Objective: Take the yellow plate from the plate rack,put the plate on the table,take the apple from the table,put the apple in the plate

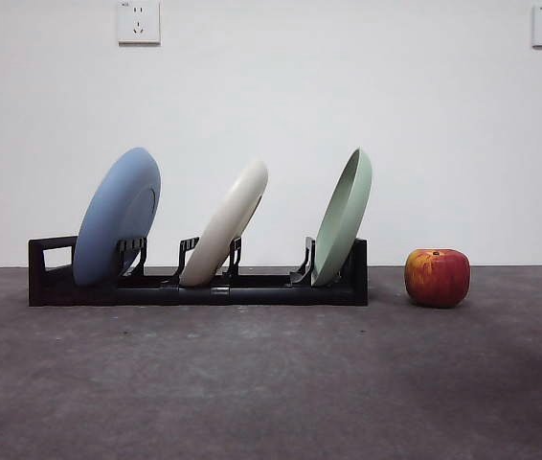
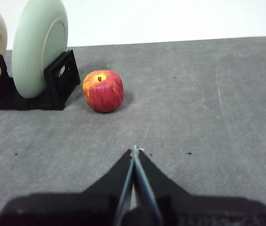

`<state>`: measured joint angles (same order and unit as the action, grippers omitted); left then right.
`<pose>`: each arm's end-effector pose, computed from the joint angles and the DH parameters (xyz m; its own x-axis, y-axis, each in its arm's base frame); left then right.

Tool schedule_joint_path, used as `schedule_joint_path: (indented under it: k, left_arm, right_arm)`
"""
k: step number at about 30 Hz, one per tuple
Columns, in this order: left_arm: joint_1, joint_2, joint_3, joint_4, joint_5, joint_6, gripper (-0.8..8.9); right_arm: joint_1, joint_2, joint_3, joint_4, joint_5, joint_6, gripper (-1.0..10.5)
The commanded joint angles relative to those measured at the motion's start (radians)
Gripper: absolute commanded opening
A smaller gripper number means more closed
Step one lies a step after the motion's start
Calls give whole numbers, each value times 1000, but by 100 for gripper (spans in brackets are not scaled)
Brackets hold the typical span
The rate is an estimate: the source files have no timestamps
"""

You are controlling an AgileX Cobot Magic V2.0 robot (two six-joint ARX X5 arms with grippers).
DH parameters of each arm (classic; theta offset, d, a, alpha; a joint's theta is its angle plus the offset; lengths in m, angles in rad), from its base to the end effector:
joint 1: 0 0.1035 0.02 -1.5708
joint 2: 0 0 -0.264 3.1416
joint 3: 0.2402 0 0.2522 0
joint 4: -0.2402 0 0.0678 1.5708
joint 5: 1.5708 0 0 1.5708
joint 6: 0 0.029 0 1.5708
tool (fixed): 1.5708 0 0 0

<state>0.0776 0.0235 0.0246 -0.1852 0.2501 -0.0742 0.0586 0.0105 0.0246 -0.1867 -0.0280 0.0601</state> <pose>0.0955 0.0002 0.1524 0.9688 -0.1729 -0.1774 0.1535 0.9811 -0.1181 0.0952 0.0064 0.1531 0.9814 0.0856 -0.1717 -0.0756 0.9951 0.0640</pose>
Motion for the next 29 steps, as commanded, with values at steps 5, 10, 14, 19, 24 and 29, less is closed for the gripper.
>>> schedule_joint_path:
  k: [5, 10, 14, 19, 24, 29]
  left_arm:
    - [3, 2, 53, -29, 72, -87, -6]
    - [2, 32, 160, -104, 86, -109, -6]
    - [2, 75, 261, -151, 152, -109, -6]
    - [2, 161, 420, -235, 220, -108, -6]
    - [2, 262, 584, -357, 283, -91, -6]
    - [0, 365, 752, -511, 372, -40, -6]
  right_arm:
    - [-1, -1, 53, -2, -33, 125, -9]
    - [-1, 11, 151, -11, -37, 165, -9]
    - [-1, 48, 256, -40, -49, 210, -9]
    - [-1, 151, 438, -174, -121, 192, -9]
    - [-1, 285, 637, -399, -192, 90, -9]
    - [-1, 416, 836, -628, -218, -21, -9]
